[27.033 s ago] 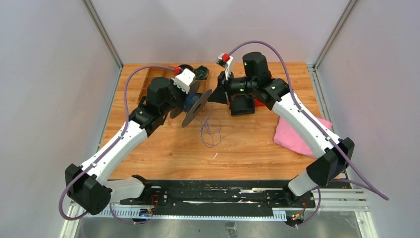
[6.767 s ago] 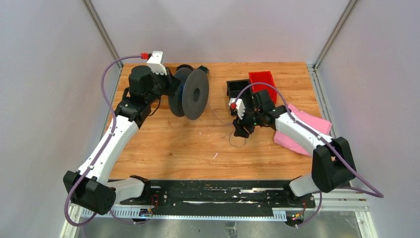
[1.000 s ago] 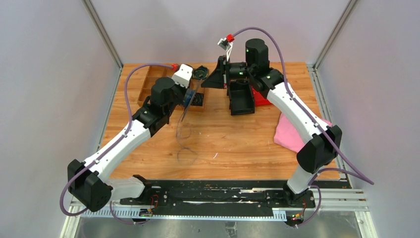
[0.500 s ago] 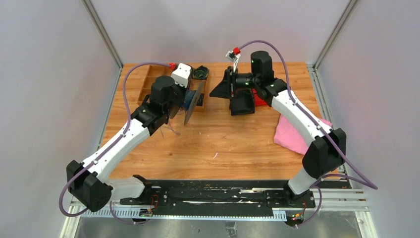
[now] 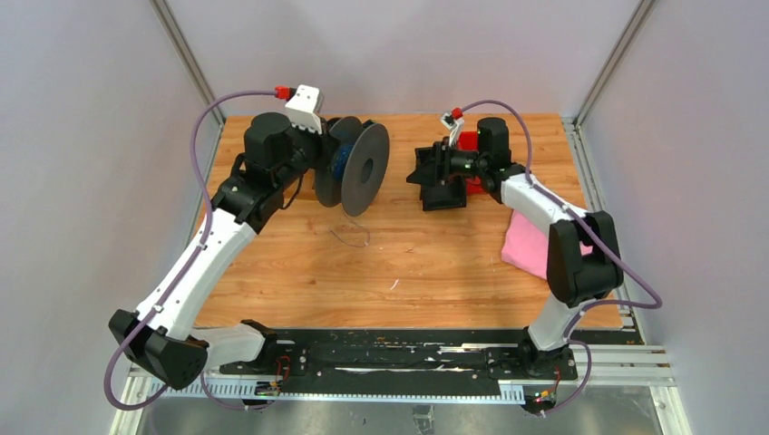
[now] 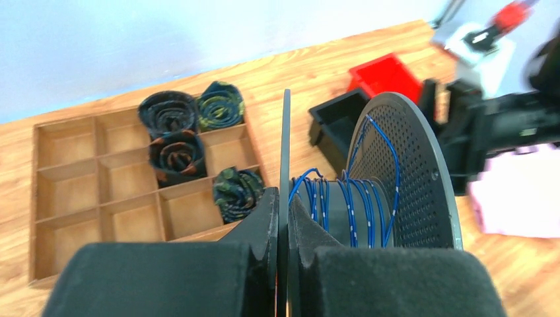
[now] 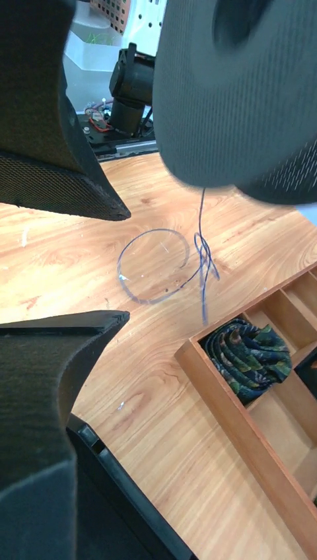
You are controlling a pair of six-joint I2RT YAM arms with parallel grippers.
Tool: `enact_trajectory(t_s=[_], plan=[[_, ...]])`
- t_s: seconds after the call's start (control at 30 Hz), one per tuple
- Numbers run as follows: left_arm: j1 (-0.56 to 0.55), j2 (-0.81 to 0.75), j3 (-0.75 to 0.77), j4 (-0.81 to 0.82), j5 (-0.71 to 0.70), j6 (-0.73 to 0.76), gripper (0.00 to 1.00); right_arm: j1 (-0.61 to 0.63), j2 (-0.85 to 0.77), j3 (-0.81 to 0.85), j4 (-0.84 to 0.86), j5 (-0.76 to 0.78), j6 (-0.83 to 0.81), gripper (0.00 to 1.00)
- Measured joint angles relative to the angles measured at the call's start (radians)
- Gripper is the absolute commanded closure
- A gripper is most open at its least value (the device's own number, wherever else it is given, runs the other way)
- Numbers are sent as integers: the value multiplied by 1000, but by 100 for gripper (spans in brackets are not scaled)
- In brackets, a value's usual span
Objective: Wrap the cables
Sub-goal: Wrap the cable around the cable reel.
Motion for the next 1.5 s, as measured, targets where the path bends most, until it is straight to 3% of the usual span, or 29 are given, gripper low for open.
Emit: enact_trajectory(t_s=[0.4, 0.7, 1.03, 1.2, 1.3, 1.4, 1.5], plan=[[30, -6, 89, -34, 193, -123, 100, 42, 217, 1, 165, -63, 20, 40], [31, -6, 89, -37, 244, -160, 100, 81, 232, 17, 293, -82, 209, 40], [32, -5, 89, -37, 252, -171, 100, 146, 247, 31, 248, -43, 252, 49], [34, -5, 89, -37, 251, -171, 100, 159, 262, 31, 232, -42, 283, 61], [36, -5, 89, -37, 249, -171, 100, 161, 262, 31, 238, -43, 304, 83], [37, -5, 89, -37, 245, -171, 100, 164, 262, 31, 238, -47, 330, 96], [39, -5, 88, -37, 237, -169, 100, 161, 262, 31, 232, -40, 333, 99]])
